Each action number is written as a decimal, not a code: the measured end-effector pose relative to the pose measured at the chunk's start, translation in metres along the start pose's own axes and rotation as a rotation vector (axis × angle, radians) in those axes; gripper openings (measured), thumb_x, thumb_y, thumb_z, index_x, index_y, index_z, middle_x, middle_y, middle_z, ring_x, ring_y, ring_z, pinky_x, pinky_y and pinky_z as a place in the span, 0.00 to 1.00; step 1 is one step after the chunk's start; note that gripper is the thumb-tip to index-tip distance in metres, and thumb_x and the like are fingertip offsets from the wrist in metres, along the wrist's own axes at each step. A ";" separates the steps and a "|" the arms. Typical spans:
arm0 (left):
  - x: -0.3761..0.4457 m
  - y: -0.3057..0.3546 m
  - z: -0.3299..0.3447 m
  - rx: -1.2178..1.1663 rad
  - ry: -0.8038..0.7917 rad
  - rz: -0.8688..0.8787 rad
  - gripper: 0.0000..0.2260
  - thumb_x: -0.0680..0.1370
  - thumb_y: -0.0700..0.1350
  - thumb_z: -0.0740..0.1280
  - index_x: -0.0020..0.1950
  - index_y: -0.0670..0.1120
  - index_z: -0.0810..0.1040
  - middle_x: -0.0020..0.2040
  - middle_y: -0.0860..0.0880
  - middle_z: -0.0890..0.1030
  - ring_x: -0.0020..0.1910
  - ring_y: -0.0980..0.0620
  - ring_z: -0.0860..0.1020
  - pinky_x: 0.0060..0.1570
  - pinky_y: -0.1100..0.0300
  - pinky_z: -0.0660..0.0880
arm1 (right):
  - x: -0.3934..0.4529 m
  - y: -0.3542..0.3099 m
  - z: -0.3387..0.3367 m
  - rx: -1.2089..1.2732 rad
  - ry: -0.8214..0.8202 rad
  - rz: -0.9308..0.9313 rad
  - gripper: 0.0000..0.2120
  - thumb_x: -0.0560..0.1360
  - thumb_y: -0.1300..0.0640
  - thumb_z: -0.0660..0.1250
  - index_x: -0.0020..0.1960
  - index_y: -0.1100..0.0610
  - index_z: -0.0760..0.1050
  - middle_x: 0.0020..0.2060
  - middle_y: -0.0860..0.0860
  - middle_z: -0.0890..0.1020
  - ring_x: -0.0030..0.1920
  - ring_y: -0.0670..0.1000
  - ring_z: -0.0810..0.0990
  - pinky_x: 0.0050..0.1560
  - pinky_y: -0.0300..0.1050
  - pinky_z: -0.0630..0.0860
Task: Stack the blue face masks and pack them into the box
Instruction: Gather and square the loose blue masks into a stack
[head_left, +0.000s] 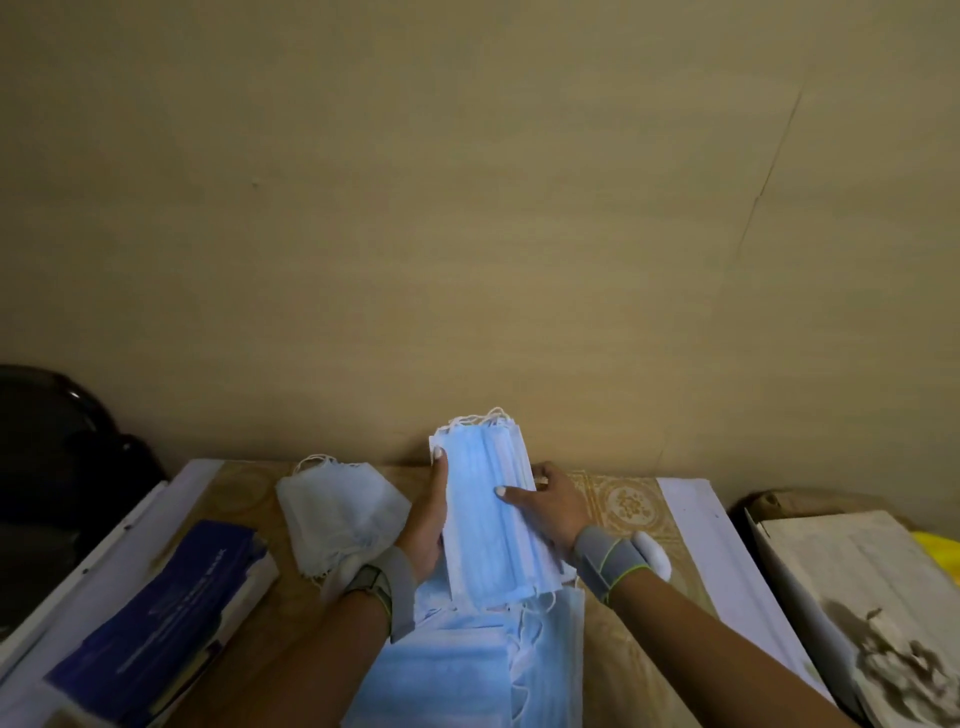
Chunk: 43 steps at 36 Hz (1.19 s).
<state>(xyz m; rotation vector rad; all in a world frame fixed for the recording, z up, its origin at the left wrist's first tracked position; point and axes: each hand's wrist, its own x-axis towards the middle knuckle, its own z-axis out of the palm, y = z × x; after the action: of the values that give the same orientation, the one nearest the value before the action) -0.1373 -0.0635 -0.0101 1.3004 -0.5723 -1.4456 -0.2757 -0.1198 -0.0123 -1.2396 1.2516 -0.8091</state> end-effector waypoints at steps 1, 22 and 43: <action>-0.001 0.000 -0.002 -0.001 0.016 0.015 0.41 0.63 0.74 0.61 0.69 0.50 0.70 0.65 0.45 0.77 0.61 0.45 0.78 0.62 0.46 0.74 | -0.001 -0.002 0.002 -0.015 -0.002 -0.019 0.16 0.66 0.62 0.75 0.47 0.59 0.70 0.40 0.56 0.79 0.37 0.53 0.78 0.37 0.43 0.76; -0.013 0.009 -0.044 0.054 0.024 0.220 0.13 0.75 0.37 0.68 0.59 0.42 0.78 0.59 0.40 0.81 0.58 0.41 0.80 0.61 0.42 0.75 | 0.001 0.000 0.033 -0.082 -0.142 -0.164 0.32 0.64 0.67 0.76 0.61 0.53 0.65 0.51 0.52 0.78 0.52 0.54 0.77 0.45 0.43 0.76; 0.005 -0.008 -0.051 0.121 -0.065 0.199 0.27 0.65 0.34 0.75 0.61 0.46 0.73 0.59 0.42 0.80 0.52 0.48 0.80 0.50 0.56 0.80 | 0.011 0.037 0.044 -0.138 -0.224 -0.085 0.44 0.53 0.59 0.80 0.66 0.56 0.67 0.61 0.53 0.78 0.63 0.54 0.76 0.65 0.54 0.73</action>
<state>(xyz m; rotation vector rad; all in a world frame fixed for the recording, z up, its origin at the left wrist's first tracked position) -0.0930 -0.0511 -0.0344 1.2555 -0.8197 -1.3086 -0.2372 -0.1126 -0.0558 -1.4607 1.0924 -0.6321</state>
